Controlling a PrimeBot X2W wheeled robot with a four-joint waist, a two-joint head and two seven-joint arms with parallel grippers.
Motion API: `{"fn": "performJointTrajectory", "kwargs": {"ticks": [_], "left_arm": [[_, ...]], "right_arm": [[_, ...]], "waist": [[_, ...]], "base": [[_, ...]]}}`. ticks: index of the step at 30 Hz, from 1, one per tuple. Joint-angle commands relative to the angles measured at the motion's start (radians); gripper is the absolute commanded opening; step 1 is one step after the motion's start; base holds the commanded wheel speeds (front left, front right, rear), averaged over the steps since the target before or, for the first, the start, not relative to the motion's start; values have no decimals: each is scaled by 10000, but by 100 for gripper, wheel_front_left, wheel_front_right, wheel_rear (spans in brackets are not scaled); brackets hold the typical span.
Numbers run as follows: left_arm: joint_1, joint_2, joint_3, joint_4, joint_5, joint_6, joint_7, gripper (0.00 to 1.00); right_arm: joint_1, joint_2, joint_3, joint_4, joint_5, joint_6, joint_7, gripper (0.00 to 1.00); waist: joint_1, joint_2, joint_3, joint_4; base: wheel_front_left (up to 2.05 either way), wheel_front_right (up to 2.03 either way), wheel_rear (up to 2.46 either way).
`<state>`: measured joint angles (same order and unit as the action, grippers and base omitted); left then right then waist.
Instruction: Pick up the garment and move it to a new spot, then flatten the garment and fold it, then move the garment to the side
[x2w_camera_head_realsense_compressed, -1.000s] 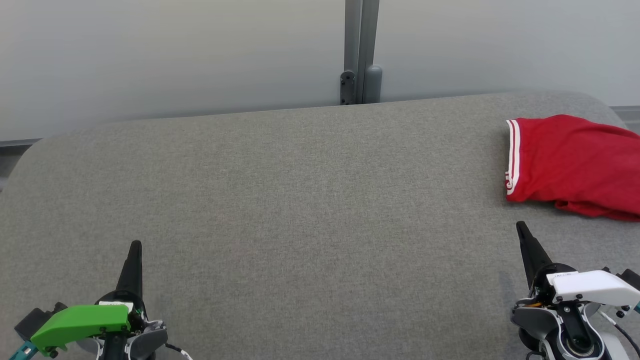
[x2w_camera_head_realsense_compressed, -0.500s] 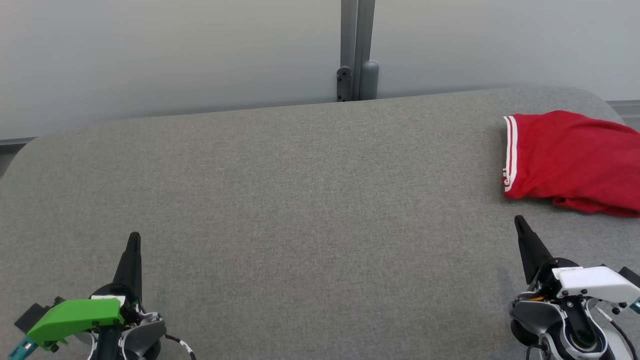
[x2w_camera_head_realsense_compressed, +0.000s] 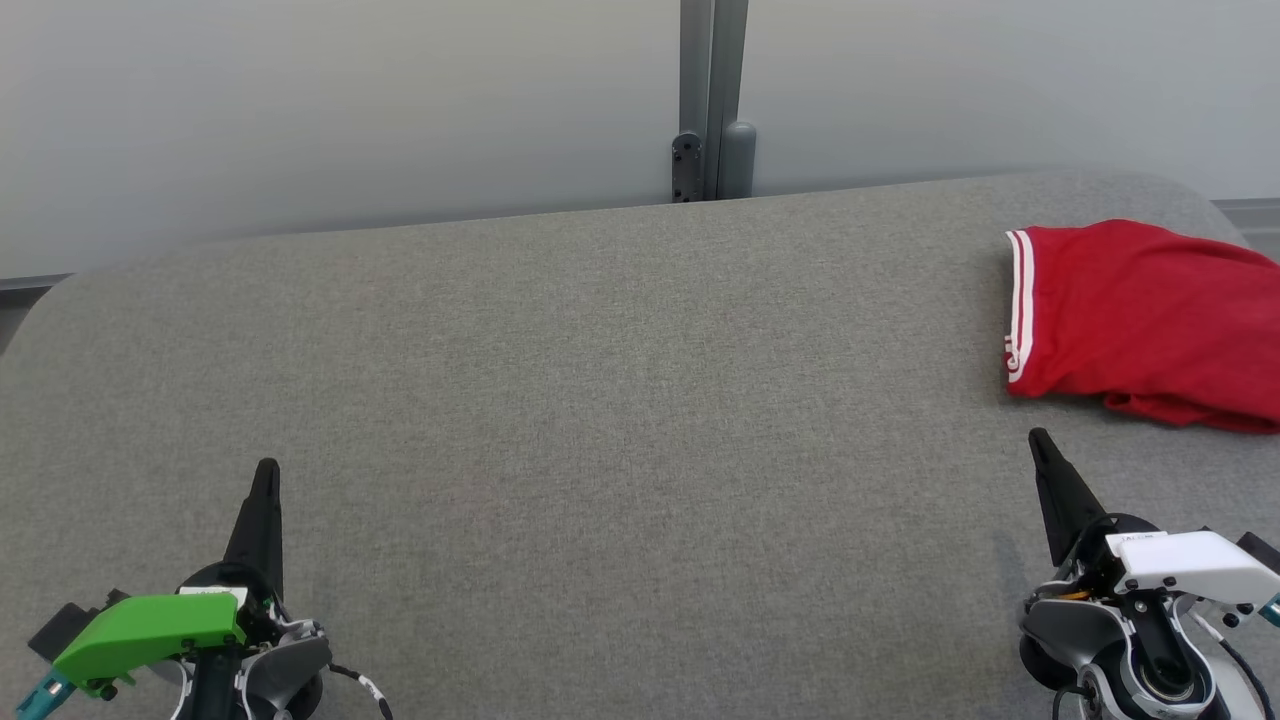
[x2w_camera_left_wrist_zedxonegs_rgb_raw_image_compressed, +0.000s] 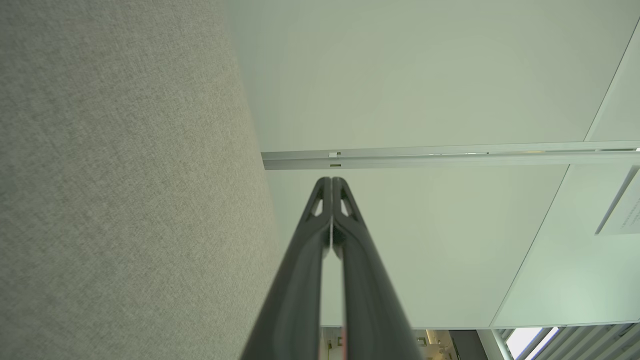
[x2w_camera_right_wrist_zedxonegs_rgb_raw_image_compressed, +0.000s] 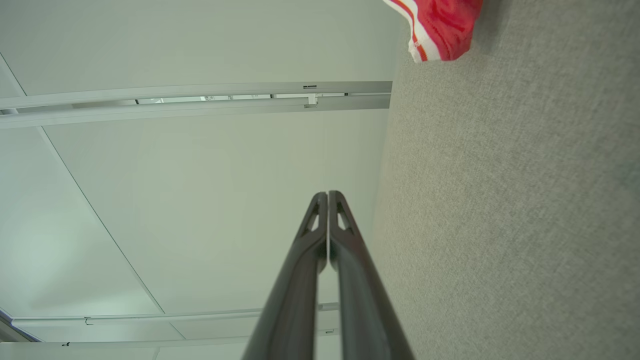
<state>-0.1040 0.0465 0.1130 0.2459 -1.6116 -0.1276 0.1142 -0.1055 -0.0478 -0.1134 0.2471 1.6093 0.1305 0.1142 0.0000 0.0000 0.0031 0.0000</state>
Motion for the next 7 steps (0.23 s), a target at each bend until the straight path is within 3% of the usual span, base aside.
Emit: {"fn": "performJointTrajectory", "kwargs": {"ticks": [1,7], "left_arm": [[-117,69,27,-16,-27,-57,33,0],[-116,69,27,-16,-27,-57,32,0]], "right_arm": [[-78,-46,-16,-38,65,4,38,0],[-78,-46,-16,-38,66,4,37,0]], "waist": [[0,0,0,0],[0,0,0,0]], "base": [[0,0,0],[0,0,0]]}}
